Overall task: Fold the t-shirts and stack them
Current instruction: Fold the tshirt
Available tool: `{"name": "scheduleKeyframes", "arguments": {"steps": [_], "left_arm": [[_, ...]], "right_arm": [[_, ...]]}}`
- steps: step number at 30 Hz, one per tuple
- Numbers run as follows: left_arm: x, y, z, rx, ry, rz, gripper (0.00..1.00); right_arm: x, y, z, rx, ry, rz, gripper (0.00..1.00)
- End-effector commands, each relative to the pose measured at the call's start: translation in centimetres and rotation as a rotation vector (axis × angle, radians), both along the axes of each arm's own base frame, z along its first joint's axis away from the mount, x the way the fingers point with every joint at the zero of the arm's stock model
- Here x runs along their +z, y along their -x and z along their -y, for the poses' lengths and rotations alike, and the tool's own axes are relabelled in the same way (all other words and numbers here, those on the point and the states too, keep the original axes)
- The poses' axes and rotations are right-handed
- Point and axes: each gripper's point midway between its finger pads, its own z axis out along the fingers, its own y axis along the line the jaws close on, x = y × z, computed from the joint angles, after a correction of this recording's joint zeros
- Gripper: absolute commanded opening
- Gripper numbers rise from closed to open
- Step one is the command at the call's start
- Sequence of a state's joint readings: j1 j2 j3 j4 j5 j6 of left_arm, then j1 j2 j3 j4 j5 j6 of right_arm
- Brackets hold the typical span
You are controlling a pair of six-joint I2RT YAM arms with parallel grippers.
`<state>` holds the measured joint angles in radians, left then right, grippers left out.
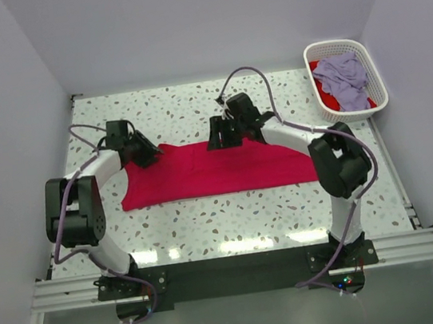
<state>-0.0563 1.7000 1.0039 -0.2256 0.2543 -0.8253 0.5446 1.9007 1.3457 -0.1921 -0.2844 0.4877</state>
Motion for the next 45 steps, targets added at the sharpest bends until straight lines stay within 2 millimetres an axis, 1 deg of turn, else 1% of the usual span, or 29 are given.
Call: {"name": "scheduleKeyframes", "arguments": {"steps": [1,2,3,4,5,6,7,8,10,11,13,14,15,17,24,25,27,28,29,31,32,34,39,41,43,45], "left_arm": [[1.7,-2.9,0.0,0.054,0.015,0.077,0.41],[1.6,-2.8,0.0,0.061,0.014,0.073,0.41],[1.3,-2.8,-0.3,0.079,0.008,0.065,0.41],[1.1,-2.7,-0.3,0.085,0.005,0.062,0.41],[1.0,-2.6,-0.4,0.095,0.002,0.059,0.41],[0.6,-2.4,-0.7,0.112,-0.007,0.052,0.41],[0.6,-2.4,-0.8,0.118,-0.009,0.055,0.41],[0.5,-2.5,-0.8,0.125,-0.007,0.059,0.41],[0.1,-2.4,-0.9,0.130,-0.010,0.049,0.42],[0.0,-2.5,-0.9,0.132,-0.010,0.050,0.42],[-0.3,-2.6,-0.9,0.139,-0.005,0.047,0.42],[-0.3,-2.7,-0.9,0.139,-0.002,0.049,0.42],[-0.4,-2.8,-0.9,0.142,-0.002,0.047,0.42],[-0.9,-2.5,-1.0,0.150,-0.008,0.029,0.42],[-1.7,-1.8,-1.0,0.150,-0.010,0.004,0.43],[-1.3,-1.8,-0.9,0.149,-0.011,0.013,0.43],[-1.5,-1.3,-1.1,0.154,-0.018,0.011,0.44],[-1.4,-1.2,-1.2,0.156,-0.020,0.016,0.44],[-1.5,-1.2,-1.2,0.158,-0.022,0.015,0.45],[-1.8,-1.2,-1.2,0.156,-0.021,0.009,0.45],[-1.9,-1.3,-1.1,0.154,-0.018,0.011,0.45],[-2.1,-1.4,-0.9,0.150,-0.007,0.008,0.45],[-1.5,-1.7,-0.8,0.146,-0.005,0.028,0.43],[-1.3,-1.8,-0.9,0.146,-0.006,0.035,0.40],[-1.2,-1.9,-0.8,0.145,-0.005,0.036,0.39],[-1.2,-1.9,-0.8,0.143,-0.007,0.035,0.34]], "right_arm": [[1.8,-2.1,-2.7,0.048,-0.054,0.083,0.57],[1.4,-2.2,-3.0,0.053,-0.053,0.079,0.57],[1.7,-2.6,-3.5,0.057,-0.063,0.092,0.57],[0.8,-2.6,-3.9,0.067,-0.060,0.078,0.57],[1.0,-3.1,-4.3,0.067,-0.070,0.089,0.57],[0.9,-3.3,-4.6,0.070,-0.073,0.088,0.57],[-0.1,-3.4,-4.9,0.072,-0.069,0.075,0.57],[0.2,-3.7,-5.3,0.074,-0.076,0.083,0.57],[-0.1,-4.1,-5.7,0.075,-0.083,0.078,0.57],[-0.7,-4.3,-5.9,0.075,-0.081,0.072,0.57],[-0.4,-4.7,-6.5,0.078,-0.092,0.077,0.57],[-1.1,-4.8,-6.6,0.078,-0.089,0.067,0.57],[-0.9,-5.0,-6.8,0.080,-0.094,0.070,0.57],[-1.1,-5.3,-7.2,0.083,-0.098,0.070,0.57],[-1.9,-5.5,-7.8,0.092,-0.107,0.055,0.57],[-2.3,-5.4,-7.9,0.097,-0.104,0.047,0.57],[-2.4,-5.6,-8.1,0.095,-0.106,0.048,0.57],[-3.0,-5.5,-8.1,0.096,-0.103,0.036,0.57],[-2.8,-5.6,-8.3,0.096,-0.110,0.039,0.57],[-3.0,-5.6,-8.5,0.094,-0.119,0.028,0.57],[-3.3,-5.6,-8.7,0.098,-0.121,0.023,0.56],[-3.3,-5.7,-9.0,0.103,-0.128,0.023,0.54],[-3.7,-5.7,-9.5,0.114,-0.136,0.014,0.48],[-3.5,-5.8,-9.8,0.120,-0.144,0.017,0.45],[-3.7,-5.8,-9.9,0.121,-0.151,0.009,0.43],[-3.8,-5.8,-10.3,0.123,-0.160,0.004,0.40]]}}
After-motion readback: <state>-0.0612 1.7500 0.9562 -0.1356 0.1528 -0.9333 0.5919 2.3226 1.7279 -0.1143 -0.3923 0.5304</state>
